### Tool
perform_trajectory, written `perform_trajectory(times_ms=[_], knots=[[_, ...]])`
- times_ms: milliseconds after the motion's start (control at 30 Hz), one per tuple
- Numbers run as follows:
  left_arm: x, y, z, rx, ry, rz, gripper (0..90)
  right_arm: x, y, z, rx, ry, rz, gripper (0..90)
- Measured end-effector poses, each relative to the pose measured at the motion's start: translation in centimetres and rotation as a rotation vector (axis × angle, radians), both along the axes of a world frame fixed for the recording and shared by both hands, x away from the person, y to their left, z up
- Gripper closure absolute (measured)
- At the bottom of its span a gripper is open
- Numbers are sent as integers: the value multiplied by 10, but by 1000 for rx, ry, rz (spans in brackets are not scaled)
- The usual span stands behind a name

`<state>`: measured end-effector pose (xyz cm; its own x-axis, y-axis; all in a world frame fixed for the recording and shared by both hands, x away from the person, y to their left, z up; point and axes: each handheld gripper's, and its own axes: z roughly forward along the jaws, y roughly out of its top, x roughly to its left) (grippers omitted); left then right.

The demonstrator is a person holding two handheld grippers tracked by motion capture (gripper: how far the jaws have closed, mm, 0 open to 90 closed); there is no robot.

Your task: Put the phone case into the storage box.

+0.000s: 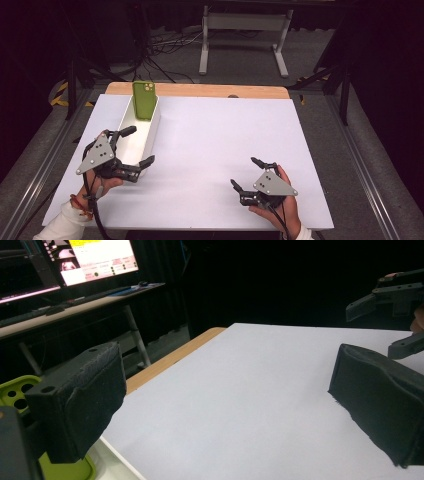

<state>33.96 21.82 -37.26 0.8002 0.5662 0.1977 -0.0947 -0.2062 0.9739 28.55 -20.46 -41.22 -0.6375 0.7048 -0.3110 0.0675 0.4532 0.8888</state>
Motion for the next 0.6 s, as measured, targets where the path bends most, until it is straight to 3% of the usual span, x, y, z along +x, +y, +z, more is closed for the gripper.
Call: perform_trajectory(times_ms=[400, 533, 600], knots=[[-16, -6, -11, 2, 1, -15, 32, -2, 4, -1, -9, 6, 12, 138], [-21, -12, -16, 42, -7, -13, 28, -3, 5, 0, -10, 10, 15, 133], [-24, -11, -18, 24, -3, -6, 27, -5, 5, 1, -12, 5, 18, 133]])
